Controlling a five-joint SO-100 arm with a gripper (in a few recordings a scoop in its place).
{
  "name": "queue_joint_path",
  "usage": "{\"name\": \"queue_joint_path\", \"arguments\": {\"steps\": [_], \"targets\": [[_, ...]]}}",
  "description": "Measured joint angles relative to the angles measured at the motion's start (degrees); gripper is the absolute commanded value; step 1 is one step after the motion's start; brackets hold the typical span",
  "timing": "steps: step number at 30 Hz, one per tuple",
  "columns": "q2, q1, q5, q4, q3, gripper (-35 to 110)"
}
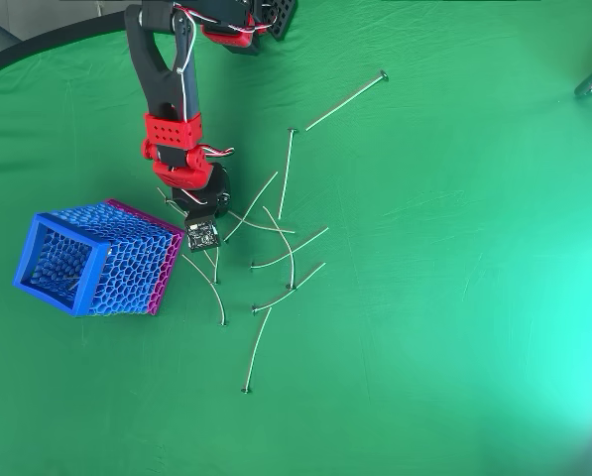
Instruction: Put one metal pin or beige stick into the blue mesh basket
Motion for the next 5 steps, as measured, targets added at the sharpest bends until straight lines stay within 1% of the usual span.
{"name": "queue_joint_path", "arguments": {"steps": [5], "targets": [[0.00,-0.09,2.37,0.44,0.00,1]]}}
